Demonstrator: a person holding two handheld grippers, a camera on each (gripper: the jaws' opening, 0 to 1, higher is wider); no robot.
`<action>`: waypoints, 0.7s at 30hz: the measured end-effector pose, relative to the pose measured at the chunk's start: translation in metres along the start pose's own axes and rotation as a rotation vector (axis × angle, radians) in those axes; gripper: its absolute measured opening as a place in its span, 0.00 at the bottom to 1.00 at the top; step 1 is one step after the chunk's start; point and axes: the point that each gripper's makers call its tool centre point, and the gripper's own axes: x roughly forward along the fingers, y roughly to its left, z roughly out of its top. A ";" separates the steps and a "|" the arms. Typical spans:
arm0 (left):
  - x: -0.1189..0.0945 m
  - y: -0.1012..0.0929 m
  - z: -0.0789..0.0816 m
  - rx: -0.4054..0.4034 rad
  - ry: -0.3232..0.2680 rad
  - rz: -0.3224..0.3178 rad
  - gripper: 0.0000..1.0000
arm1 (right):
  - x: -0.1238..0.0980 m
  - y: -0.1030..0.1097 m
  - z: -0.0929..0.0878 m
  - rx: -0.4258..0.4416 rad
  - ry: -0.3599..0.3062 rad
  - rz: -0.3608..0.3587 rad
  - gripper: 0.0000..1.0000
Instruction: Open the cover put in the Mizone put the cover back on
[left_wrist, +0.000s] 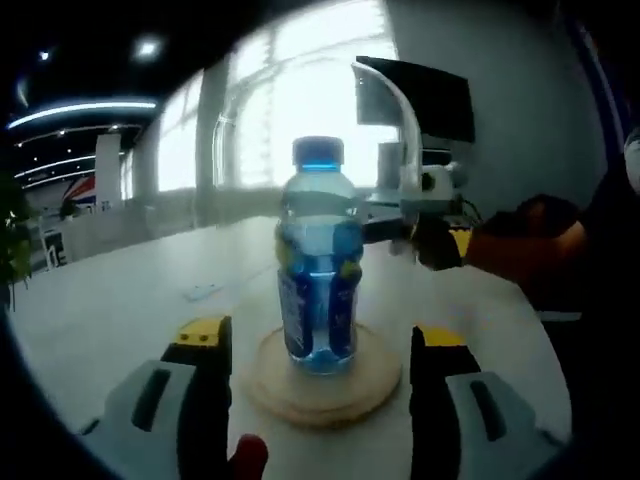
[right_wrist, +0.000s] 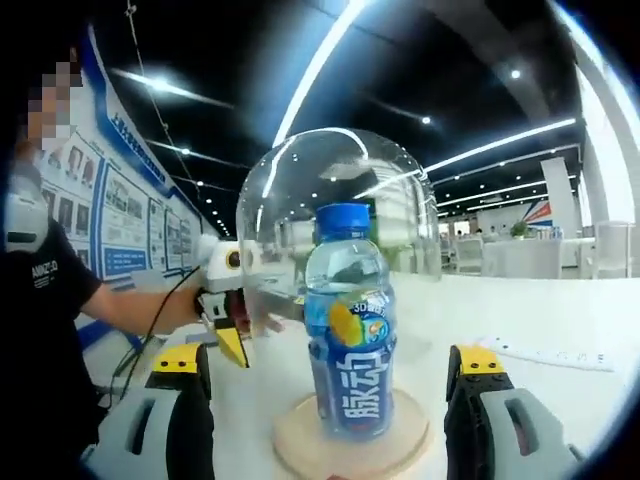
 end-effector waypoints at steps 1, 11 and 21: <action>-0.001 0.000 0.001 0.000 -0.006 0.008 0.59 | -0.001 0.001 -0.001 0.000 0.000 -0.006 0.90; -0.012 0.007 0.008 -0.027 -0.070 0.102 0.55 | -0.021 -0.016 -0.005 -0.049 0.002 -0.130 0.51; -0.020 -0.007 0.010 0.013 -0.073 0.160 0.45 | -0.025 -0.007 -0.012 -0.072 0.008 -0.183 0.44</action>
